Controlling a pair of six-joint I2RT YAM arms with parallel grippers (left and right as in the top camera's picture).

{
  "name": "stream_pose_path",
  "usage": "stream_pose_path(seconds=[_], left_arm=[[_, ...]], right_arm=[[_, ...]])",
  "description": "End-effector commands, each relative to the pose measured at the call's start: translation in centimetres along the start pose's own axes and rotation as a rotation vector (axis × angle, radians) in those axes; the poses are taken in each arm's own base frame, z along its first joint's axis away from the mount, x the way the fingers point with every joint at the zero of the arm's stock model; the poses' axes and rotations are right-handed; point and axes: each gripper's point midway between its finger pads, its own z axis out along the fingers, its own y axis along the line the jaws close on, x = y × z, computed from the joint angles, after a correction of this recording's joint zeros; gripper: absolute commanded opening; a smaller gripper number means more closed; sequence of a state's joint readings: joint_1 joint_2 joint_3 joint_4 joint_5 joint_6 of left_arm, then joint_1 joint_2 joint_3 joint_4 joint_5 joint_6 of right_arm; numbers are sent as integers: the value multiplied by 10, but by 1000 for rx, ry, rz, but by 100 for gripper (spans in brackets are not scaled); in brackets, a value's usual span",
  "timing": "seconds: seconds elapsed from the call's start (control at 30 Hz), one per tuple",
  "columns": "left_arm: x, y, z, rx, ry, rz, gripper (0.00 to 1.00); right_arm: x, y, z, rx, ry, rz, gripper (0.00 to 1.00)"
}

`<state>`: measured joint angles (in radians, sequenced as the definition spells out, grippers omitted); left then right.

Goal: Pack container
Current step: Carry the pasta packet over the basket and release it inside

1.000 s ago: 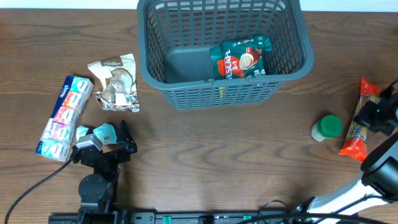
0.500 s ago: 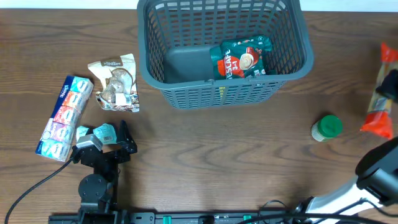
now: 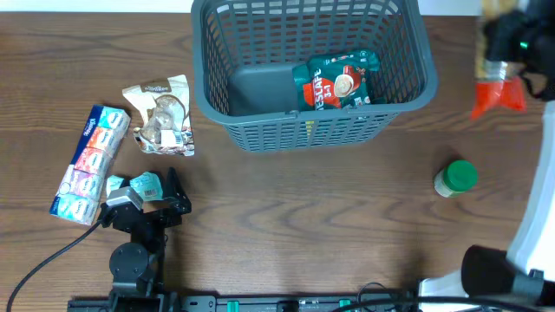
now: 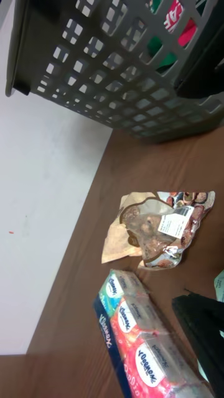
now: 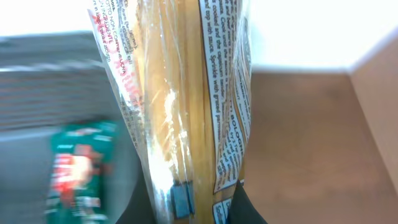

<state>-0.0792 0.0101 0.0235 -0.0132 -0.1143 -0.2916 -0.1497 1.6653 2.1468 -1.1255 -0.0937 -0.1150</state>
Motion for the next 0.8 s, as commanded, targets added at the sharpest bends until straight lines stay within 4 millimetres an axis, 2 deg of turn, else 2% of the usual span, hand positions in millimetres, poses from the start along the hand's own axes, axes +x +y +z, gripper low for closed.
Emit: stream_pose_path(seconds=[0.0,0.1,0.2,0.4,0.57,0.77], left_arm=[[10,5,1,-18,20,5,99],[10,5,1,-18,20,5,99],[10,5,1,-18,20,5,99],[10,5,1,-18,20,5,99],[9,5,1,-18,20,5,99],[10,5,1,-18,20,5,99]], right_arm=[[-40,53,-46,-90,-171,-170,2],[-42,97,-50,-170,-196,-293,1],[-35,136,-49,-252,-189,-412,1],[-2,199,-35,-427,-121,-645,1],[29,236,-18,-565,-53,-796,1],[64,253,10,-631,58,-915,1]])
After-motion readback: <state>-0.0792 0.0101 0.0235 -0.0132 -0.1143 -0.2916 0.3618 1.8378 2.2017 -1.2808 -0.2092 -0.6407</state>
